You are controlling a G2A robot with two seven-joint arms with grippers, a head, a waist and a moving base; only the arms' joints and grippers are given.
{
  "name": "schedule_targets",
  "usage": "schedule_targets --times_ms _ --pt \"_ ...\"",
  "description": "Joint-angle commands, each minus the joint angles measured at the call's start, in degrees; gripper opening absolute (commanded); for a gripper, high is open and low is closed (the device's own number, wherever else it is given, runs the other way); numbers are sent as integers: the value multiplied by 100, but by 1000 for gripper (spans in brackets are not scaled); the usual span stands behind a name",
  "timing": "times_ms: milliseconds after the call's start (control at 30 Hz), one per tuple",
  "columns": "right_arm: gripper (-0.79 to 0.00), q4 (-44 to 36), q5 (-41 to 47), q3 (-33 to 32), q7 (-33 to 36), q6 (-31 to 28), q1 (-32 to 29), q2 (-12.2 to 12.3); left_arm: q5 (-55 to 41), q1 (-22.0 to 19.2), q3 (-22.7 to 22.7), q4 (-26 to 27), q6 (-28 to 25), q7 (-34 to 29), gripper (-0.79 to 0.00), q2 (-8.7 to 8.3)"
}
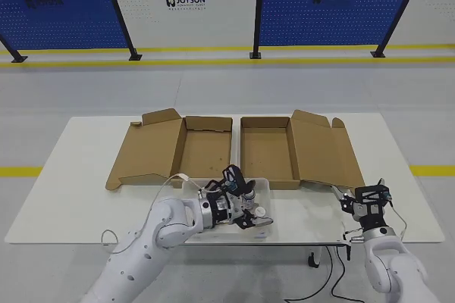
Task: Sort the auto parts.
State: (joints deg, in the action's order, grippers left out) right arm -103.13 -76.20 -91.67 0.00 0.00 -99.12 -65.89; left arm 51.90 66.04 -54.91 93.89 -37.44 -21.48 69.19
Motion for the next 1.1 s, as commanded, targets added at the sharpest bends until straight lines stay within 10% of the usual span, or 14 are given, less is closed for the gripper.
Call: schedule_targets --times_ms 0,1067 --pt "0 0 0 0 0 0 0 0 -29 -143 203 -227 17 -2 0 51" --pt "0 0 0 0 0 0 0 0 8 -704 931 -1404 -264 -129 -3 258"
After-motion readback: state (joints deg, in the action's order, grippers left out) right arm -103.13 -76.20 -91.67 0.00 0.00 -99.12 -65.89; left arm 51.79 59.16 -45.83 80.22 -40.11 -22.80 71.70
